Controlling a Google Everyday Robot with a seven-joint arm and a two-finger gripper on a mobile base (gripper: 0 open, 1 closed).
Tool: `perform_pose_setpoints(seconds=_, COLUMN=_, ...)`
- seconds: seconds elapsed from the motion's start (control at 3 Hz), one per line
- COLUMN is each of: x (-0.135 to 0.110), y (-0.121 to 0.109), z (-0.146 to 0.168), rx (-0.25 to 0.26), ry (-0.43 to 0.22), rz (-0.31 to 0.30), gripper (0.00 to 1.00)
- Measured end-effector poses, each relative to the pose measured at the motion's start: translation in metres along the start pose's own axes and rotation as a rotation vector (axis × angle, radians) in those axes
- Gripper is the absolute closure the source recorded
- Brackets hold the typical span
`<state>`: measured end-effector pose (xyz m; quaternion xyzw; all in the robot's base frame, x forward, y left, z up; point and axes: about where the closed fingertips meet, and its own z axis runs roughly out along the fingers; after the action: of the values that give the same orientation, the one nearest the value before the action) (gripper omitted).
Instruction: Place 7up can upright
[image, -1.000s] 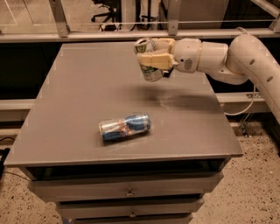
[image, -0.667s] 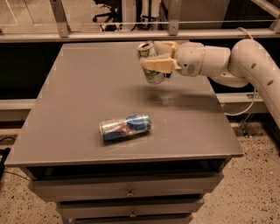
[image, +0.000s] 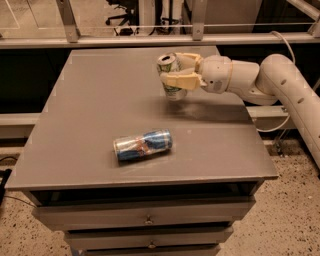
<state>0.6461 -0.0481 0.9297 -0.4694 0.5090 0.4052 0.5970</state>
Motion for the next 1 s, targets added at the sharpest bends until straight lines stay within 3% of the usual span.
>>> perform_pose_setpoints(seconds=0.33, x=0.01, y=0.004, z=-0.002, rx=-0.008, ry=-0.021, rz=0.015, gripper=1.0)
perform_pose_setpoints(seconds=0.67, x=0.019, y=0.007, z=-0.008, rx=-0.004, ry=-0.017, rz=0.039, gripper=0.84)
perform_pose_setpoints(seconds=1.0, x=0.034, y=0.011, z=-0.014, rx=0.004, ry=-0.003, rz=0.074, gripper=0.54)
